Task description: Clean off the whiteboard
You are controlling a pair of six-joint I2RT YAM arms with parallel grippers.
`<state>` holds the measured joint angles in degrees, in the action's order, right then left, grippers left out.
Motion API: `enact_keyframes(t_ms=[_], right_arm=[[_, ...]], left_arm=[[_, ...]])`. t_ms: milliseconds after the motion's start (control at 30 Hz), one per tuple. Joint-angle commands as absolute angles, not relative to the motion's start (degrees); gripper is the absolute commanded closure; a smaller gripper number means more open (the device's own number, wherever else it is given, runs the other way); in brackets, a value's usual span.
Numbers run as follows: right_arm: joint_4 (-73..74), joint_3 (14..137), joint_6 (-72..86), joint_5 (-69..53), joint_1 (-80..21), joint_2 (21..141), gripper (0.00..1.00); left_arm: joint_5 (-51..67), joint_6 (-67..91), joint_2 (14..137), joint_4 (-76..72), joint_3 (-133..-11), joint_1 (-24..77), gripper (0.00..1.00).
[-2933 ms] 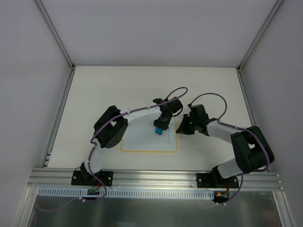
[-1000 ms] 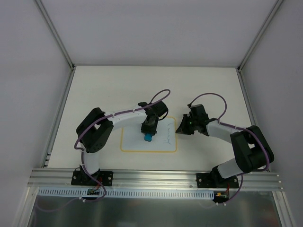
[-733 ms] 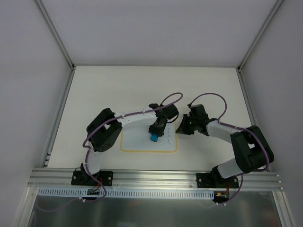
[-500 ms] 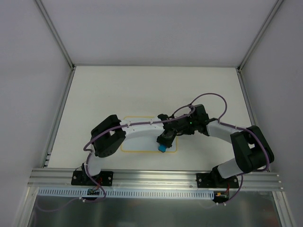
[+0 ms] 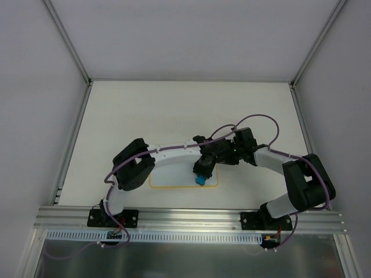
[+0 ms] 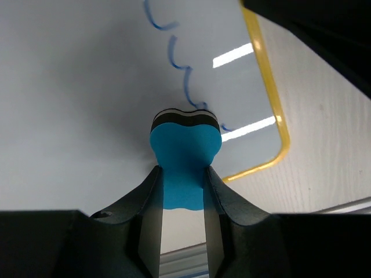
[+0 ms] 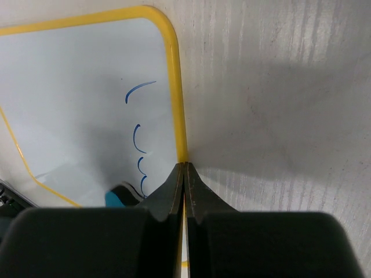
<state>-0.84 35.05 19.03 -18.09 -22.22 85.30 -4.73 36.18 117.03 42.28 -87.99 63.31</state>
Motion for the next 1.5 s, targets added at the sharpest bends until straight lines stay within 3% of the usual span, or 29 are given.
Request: enact_keyframes(t_ms=[0,533,1467], right_arm=[[3.96,33.57,16.88,-12.83,-22.15,87.45,1.0],[4.04,34.1,16.96,-12.92,-22.15,88.51,1.0],[5.19,34.28,17.31,-11.16,-21.89,87.71,1.0]], left_arm=[[-6.67,33.14,117.95,43.16,-90.78,57.84,1.0],[-7.48,21.8,132.01,43.16,-109.51,51.86,1.0],[-0.18,29.7,119.1,43.24,-85.34,61.33,1.0]])
